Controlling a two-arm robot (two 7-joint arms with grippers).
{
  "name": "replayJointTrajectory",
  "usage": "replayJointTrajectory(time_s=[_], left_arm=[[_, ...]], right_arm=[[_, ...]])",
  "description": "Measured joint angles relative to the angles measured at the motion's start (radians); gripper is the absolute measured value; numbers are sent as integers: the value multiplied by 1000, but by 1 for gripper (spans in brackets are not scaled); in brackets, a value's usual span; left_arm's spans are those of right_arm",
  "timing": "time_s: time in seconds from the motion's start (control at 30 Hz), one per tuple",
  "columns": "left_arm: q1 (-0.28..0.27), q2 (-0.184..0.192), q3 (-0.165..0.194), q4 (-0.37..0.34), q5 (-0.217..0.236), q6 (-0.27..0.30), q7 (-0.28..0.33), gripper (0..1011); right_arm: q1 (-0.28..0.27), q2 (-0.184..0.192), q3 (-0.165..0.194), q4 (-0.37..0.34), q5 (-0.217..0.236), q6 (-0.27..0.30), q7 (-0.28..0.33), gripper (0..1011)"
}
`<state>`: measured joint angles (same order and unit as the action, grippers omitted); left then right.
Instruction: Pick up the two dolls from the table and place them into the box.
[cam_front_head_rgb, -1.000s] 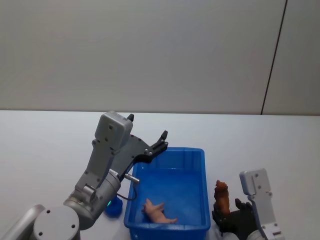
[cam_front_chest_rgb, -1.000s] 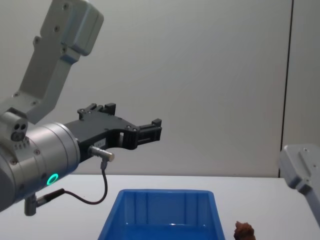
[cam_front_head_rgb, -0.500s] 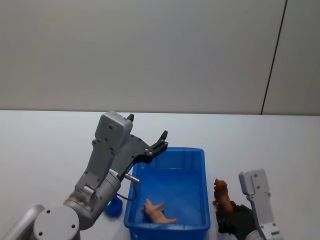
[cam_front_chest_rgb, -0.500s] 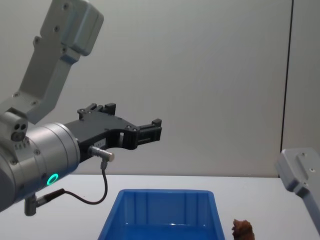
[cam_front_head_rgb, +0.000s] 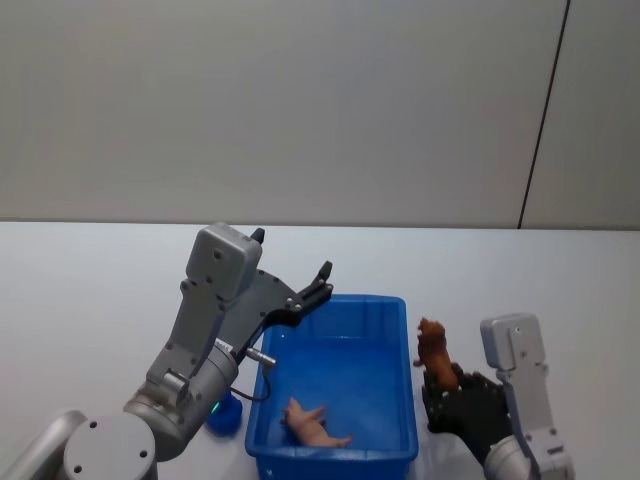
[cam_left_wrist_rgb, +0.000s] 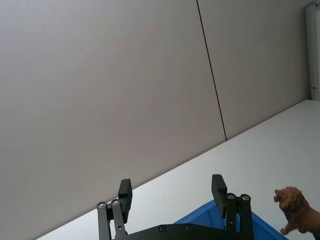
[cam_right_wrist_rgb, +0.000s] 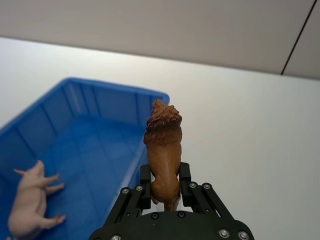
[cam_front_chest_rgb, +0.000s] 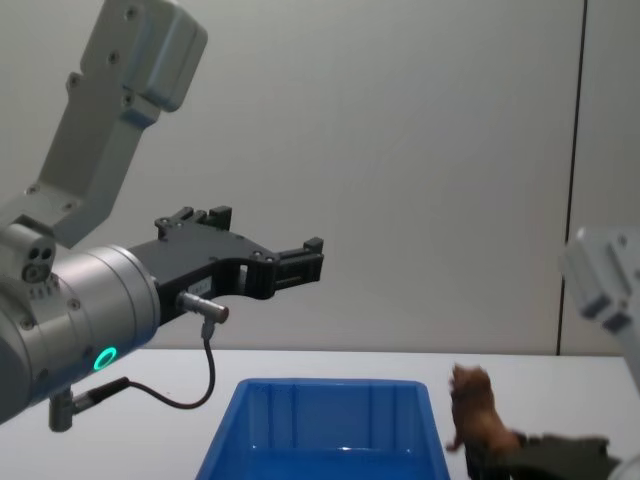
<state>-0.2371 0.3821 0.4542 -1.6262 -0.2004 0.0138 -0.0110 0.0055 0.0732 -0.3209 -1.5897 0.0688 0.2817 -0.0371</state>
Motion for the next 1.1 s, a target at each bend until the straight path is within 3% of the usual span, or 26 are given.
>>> replayJointTrajectory(time_s=[0.33,0.53,0.7,0.8,0.93,1.1], left_arm=[[0,0,0,0,0,0,0,1001],[0,0,0,0,0,0,0,1001],[0,0,0,0,0,0,0,1001],[0,0,0,0,0,0,0,1001],[0,0,0,0,0,0,0,1001],[0,0,0,0,0,0,0,1001]], right_arm=[[20,-3,1,-44,-10,-63,68,316],[45,-14,0,-46,-10,-65,113,320],[67,-26,-3,-30,-9,-44,145,435],[82,-34,-5,-11,-8,-25,162,577],[100,-45,-8,19,-8,-8,178,654],[118,-55,-11,56,-13,6,192,824]])
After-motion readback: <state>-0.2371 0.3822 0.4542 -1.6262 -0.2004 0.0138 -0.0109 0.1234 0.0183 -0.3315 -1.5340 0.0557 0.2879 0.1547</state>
